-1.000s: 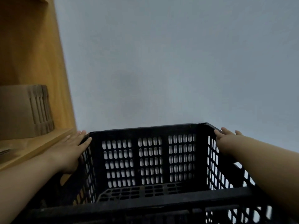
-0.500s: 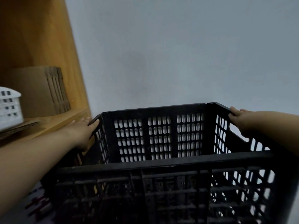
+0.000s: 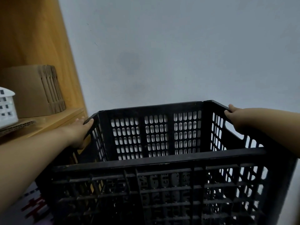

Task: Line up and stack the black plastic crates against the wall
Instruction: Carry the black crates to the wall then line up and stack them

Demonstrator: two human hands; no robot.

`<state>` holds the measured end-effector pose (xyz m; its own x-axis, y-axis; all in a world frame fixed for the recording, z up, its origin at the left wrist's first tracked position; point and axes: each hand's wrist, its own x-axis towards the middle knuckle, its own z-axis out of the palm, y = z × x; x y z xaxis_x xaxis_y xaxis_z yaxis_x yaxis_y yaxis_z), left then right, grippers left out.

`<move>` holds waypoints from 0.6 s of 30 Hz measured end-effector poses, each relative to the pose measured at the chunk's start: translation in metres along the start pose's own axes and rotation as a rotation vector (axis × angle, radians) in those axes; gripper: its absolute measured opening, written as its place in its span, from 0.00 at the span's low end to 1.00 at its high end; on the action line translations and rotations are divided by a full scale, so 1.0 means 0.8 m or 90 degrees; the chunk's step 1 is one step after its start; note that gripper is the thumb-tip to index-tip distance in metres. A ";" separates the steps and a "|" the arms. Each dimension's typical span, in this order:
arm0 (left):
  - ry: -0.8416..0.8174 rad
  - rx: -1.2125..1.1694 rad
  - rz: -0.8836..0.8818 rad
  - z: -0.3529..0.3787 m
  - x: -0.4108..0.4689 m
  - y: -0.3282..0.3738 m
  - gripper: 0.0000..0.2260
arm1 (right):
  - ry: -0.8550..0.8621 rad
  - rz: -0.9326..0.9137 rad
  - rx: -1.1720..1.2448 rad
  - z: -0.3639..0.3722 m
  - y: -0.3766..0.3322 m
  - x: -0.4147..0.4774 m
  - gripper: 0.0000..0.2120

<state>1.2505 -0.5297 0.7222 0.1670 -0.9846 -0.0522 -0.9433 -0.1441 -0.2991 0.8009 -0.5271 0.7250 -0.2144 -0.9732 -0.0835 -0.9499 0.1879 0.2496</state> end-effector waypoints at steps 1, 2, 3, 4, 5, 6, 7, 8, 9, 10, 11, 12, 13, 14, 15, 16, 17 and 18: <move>0.003 -0.002 0.001 0.000 -0.002 0.001 0.42 | -0.002 0.003 -0.003 0.001 0.000 -0.002 0.39; 0.006 -0.001 0.003 0.001 -0.003 0.001 0.42 | -0.003 0.007 -0.005 0.001 -0.001 -0.003 0.39; 0.007 0.001 0.005 0.002 -0.005 0.001 0.42 | -0.005 0.009 -0.006 0.001 -0.001 -0.005 0.39; 0.006 0.001 0.005 0.003 -0.007 0.001 0.42 | -0.006 0.011 -0.003 0.001 -0.002 -0.007 0.39; 0.003 -0.001 0.005 0.002 -0.009 0.000 0.41 | -0.005 0.011 0.001 0.000 -0.002 -0.009 0.39; 0.003 -0.001 0.006 0.003 -0.011 -0.001 0.41 | -0.003 0.011 0.003 0.000 -0.002 -0.010 0.39; 0.007 0.001 0.008 0.003 -0.012 -0.001 0.41 | -0.001 0.009 0.003 0.001 -0.002 -0.011 0.39; 0.010 0.005 0.009 0.004 -0.013 -0.001 0.41 | 0.000 0.008 0.003 0.001 -0.003 -0.012 0.39; 0.013 0.005 0.007 0.005 -0.013 0.000 0.41 | 0.003 0.007 0.003 0.003 -0.003 -0.012 0.38; 0.019 0.007 0.004 0.005 -0.013 0.001 0.41 | 0.007 0.007 0.001 0.004 -0.003 -0.011 0.38; 0.025 0.011 0.002 0.006 -0.012 0.002 0.41 | 0.008 0.007 -0.001 0.004 -0.002 -0.010 0.38; 0.028 0.017 0.000 0.007 -0.012 0.002 0.42 | 0.007 0.004 -0.001 0.005 -0.002 -0.009 0.37; 0.029 0.021 -0.001 0.008 -0.012 0.002 0.42 | 0.007 0.002 -0.001 0.006 -0.002 -0.008 0.37; 0.031 0.022 -0.003 0.009 -0.010 0.001 0.42 | 0.009 0.000 -0.005 0.007 -0.002 -0.007 0.36; 0.031 0.024 -0.004 0.010 -0.007 0.000 0.42 | 0.013 -0.004 -0.011 0.008 -0.001 -0.004 0.36; 0.030 0.024 -0.006 0.010 -0.004 0.000 0.42 | 0.018 -0.009 -0.016 0.010 -0.001 -0.001 0.35; 0.031 0.025 -0.007 0.010 0.000 0.001 0.43 | 0.023 -0.012 -0.021 0.011 0.000 0.002 0.35; 0.031 0.027 -0.008 0.010 0.004 0.001 0.43 | 0.025 -0.013 -0.026 0.011 0.000 0.005 0.35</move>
<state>1.2524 -0.5321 0.7141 0.1641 -0.9864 -0.0017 -0.9282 -0.1538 -0.3389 0.7979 -0.5300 0.7165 -0.1849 -0.9814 -0.0519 -0.9438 0.1626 0.2879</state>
